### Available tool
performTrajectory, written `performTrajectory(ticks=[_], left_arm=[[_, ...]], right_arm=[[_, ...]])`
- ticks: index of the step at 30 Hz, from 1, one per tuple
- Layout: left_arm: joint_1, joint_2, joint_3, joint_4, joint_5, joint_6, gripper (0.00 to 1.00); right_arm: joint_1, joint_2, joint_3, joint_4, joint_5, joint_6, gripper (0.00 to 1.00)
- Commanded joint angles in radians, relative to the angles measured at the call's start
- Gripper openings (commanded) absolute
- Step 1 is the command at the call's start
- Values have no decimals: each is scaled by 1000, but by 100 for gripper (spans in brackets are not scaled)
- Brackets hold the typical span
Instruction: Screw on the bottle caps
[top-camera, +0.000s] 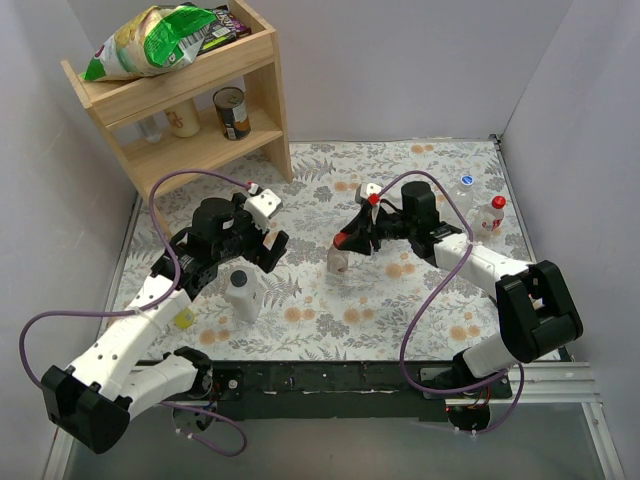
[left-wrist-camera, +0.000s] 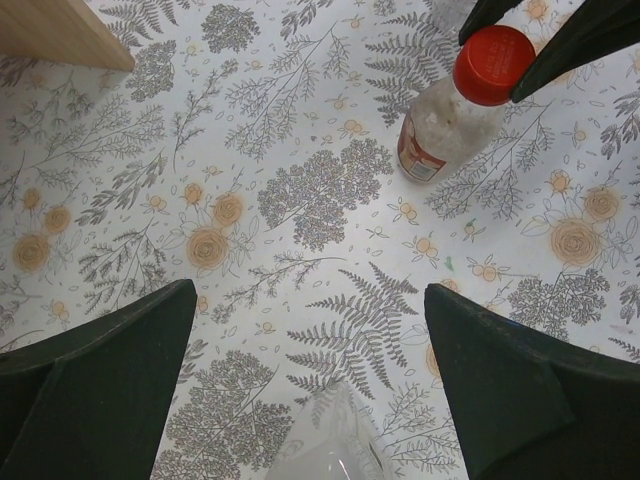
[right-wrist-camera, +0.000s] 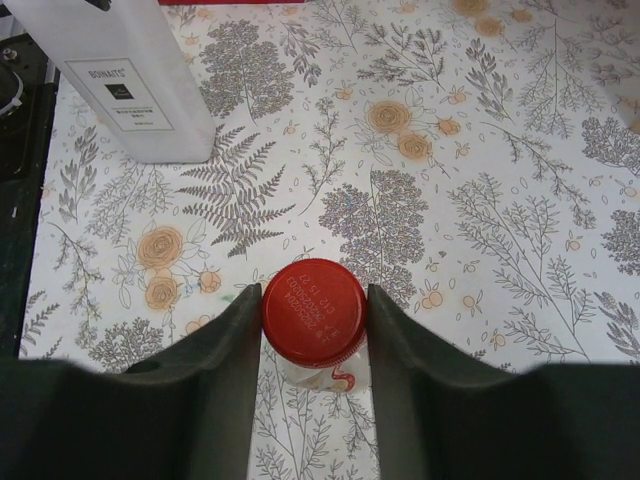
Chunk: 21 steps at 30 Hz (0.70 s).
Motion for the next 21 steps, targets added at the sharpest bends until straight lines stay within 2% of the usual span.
performTrajectory(ticks=[1,4,15,19,21], left_arm=[[9,5,34,-3,-3,19,98],[9,15,33,8,12,18,98],[7,7,5,26,26,4,98],[9,5,-6,32,24,4,98],[9,4,-10,41,23,3,98]], right_arm=[[-2,3,-11,43,-3,-28,58],[-2,1,-10,40,4,-27,65],[-2,21,28,0,10,-38,72],[-2,12,74,-52,24,-51,88],[-2,-2,117,-101,70,-51,89]])
